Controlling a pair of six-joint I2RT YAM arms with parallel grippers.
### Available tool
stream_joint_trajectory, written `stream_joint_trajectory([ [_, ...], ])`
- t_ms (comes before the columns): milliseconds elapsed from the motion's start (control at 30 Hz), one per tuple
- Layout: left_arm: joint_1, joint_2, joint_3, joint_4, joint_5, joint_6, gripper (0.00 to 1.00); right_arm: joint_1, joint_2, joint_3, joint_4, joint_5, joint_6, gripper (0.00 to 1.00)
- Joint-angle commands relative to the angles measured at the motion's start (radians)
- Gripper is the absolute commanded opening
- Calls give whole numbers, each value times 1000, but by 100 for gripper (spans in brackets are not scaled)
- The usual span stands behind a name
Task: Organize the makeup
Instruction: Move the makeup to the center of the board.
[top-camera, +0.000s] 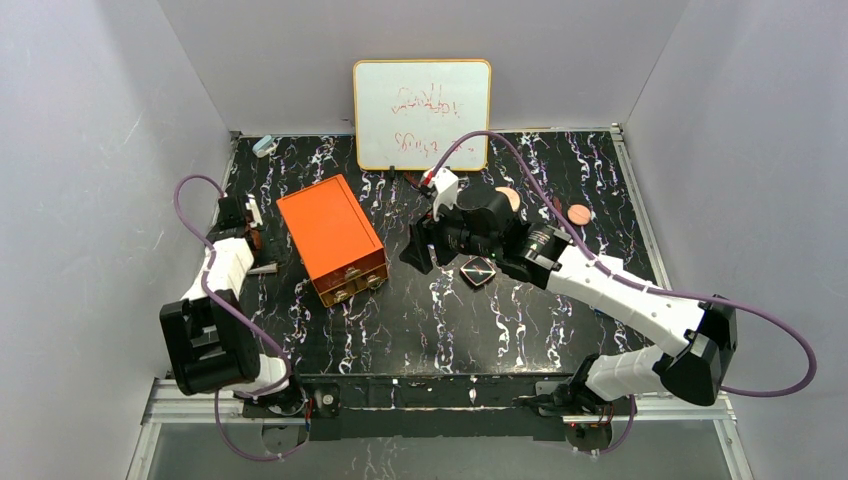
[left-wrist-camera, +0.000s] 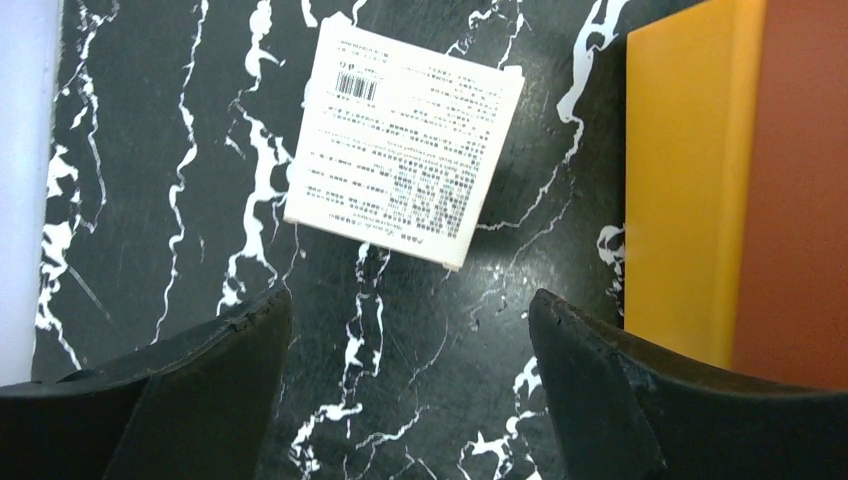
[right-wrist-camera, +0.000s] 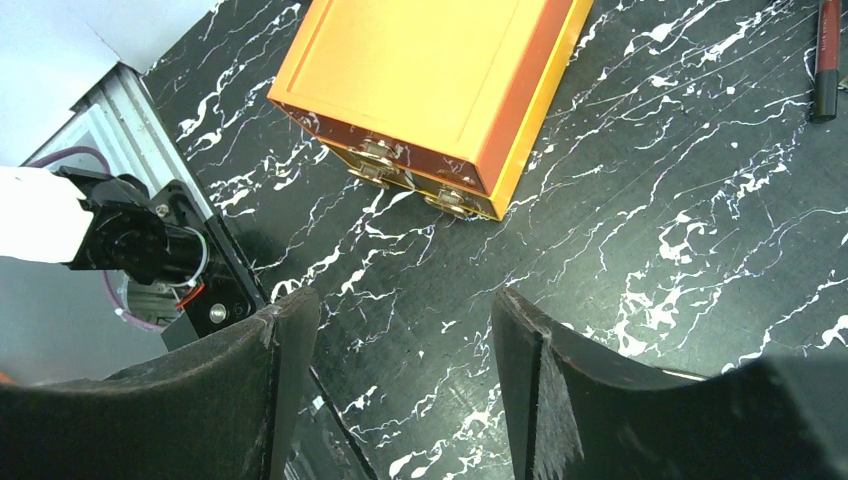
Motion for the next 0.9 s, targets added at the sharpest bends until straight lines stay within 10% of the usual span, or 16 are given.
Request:
stream_joint_trajectory([
  [0,45,75,24,67,71,38,85,-6,-42,-15,51,-5,0,72],
  [867,58,388,224,-24,219,176,87,-43,-68,-17,30,-9,-11,72],
])
